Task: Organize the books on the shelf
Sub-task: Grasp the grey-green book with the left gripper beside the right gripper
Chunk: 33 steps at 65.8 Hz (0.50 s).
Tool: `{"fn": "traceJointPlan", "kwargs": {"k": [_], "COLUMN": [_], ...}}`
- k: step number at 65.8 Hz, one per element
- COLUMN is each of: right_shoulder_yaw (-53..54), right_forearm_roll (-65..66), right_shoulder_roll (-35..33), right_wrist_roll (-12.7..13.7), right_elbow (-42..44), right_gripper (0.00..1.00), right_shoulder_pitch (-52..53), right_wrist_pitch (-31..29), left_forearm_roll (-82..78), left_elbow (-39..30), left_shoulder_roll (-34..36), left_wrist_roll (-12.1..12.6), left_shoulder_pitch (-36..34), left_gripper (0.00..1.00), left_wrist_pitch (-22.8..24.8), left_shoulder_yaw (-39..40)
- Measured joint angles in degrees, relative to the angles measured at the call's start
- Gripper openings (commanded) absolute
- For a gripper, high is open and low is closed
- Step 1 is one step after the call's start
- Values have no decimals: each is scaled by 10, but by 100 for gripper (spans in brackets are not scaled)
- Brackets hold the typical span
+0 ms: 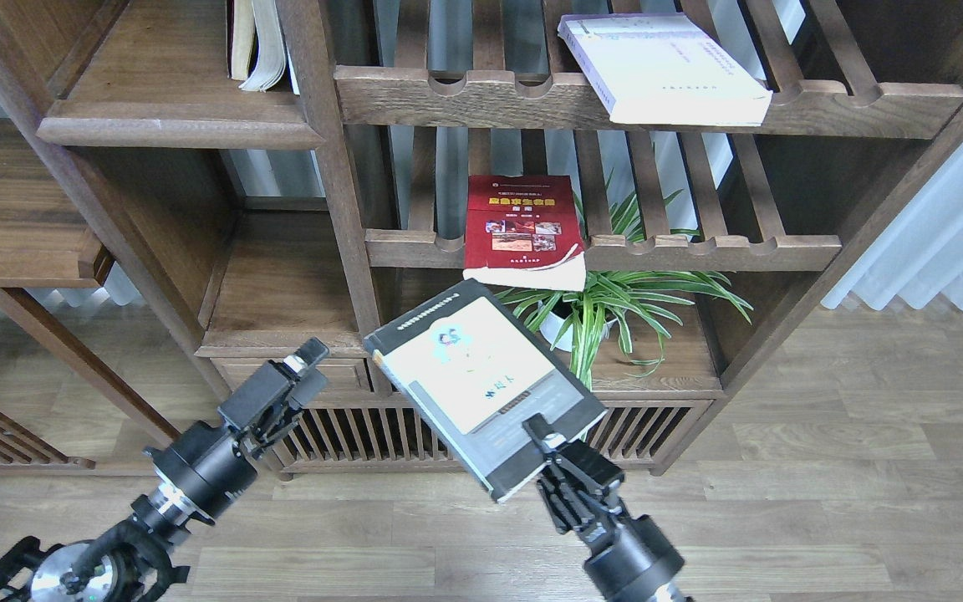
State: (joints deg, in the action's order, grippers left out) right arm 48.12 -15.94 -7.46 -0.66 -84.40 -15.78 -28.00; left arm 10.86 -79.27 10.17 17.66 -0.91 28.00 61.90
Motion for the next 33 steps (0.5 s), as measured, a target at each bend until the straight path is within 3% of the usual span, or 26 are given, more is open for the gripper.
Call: {"fn": "traceJointPlan", "kwargs": {"k": [24, 33], "right_shoulder_yaw": [-4, -4], "right_forearm_roll": [36, 47], "right_shoulder_roll": [40, 52], "right_wrist_roll": [6, 6], "right_elbow": [25, 32], "right_gripper": [2, 3], "right_shoulder_pitch": [-3, -4], "right_wrist_pitch": [0, 0], "left_forearm_roll": [0, -11], "left_elbow": [3, 35], "left_shoulder_roll": [-63, -72], "left_wrist_roll": [0, -2], "left_shoulder_pitch": [-9, -32], "left_gripper": [100, 100], "left_wrist_pitch": [0, 0], "left_shoulder_yaw": [-22, -28]}}
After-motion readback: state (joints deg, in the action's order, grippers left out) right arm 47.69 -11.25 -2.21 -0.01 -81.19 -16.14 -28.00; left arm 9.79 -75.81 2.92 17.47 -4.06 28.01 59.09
